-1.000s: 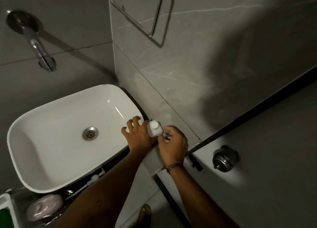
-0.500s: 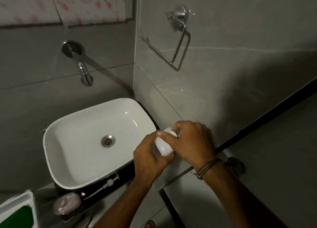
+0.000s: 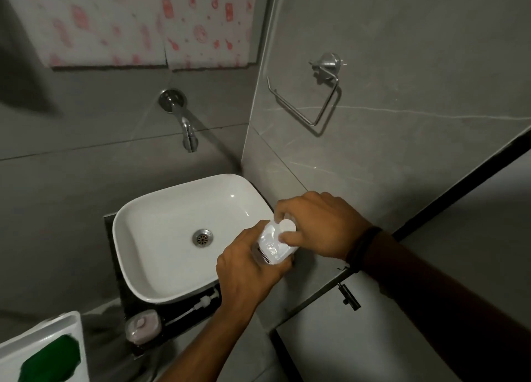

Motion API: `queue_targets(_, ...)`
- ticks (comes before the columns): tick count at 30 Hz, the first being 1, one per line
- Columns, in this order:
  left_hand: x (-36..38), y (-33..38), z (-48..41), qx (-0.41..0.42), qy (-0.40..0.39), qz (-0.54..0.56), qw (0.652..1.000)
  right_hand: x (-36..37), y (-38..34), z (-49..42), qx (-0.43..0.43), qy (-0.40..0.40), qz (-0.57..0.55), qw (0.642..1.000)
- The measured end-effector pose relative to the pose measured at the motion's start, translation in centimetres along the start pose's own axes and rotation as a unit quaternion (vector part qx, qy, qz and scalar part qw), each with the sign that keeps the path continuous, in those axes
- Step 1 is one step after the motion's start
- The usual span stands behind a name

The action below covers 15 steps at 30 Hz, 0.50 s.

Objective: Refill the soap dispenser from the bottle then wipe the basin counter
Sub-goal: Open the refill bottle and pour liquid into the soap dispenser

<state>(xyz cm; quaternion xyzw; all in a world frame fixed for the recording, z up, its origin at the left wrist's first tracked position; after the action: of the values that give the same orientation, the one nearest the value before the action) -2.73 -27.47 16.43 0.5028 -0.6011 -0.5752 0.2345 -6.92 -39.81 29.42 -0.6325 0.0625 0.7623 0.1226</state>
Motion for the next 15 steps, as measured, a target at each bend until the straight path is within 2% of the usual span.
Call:
queue_targets(2,-0.6,-0.1,0.2,-0.007,0.000,0.002,1.000,-0.5,-0.4,0.3,-0.047,-0.006,-0.060,0.997)
queue_targets(3,-0.9,-0.2,0.2,-0.011,0.000,0.002,1.000,-0.4,-0.6,0.3,-0.038,-0.002,-0.069,0.997)
queue_targets(5,-1.3,0.0,0.2,-0.010,0.003,-0.010,1.000,-0.1,-1.0,0.1,0.005,0.010,-0.009,1.000)
queue_targets(7,-1.6,0.0,0.3,-0.003,0.001,-0.011,1.000,0.7,-1.1,-0.4,0.002,0.015,0.027,1.000)
queue_targets(10,-1.9,-0.6,0.3,-0.011,0.003,-0.005,1.000,0.2,-1.5,-0.3,-0.052,-0.006,-0.099,0.994)
queue_targets(11,-2.0,-0.6,0.3,-0.012,0.005,-0.002,1.000,0.2,-1.4,-0.3,-0.044,-0.007,-0.103,0.994)
queue_targets(14,-2.1,-0.6,0.3,0.002,0.004,0.001,1.000,0.7,-1.5,-0.5,0.004,-0.002,0.000,1.000)
queue_targets(15,-2.0,-0.7,0.2,0.006,0.002,0.008,1.000,1.0,-1.6,-0.6,-0.007,-0.001,-0.015,1.000)
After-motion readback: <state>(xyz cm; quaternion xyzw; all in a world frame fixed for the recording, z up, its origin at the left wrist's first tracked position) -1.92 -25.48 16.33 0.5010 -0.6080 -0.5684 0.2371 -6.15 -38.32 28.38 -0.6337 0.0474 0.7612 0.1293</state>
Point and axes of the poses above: each hand's wrist, its own z-axis away from the middle knuckle, its own x-axis out of the palm, y = z × x, the point moved 4 cm from there along -z, towards the middle knuckle, and after that the axes turned 2 degrees about -x, right-handed, at the moved point
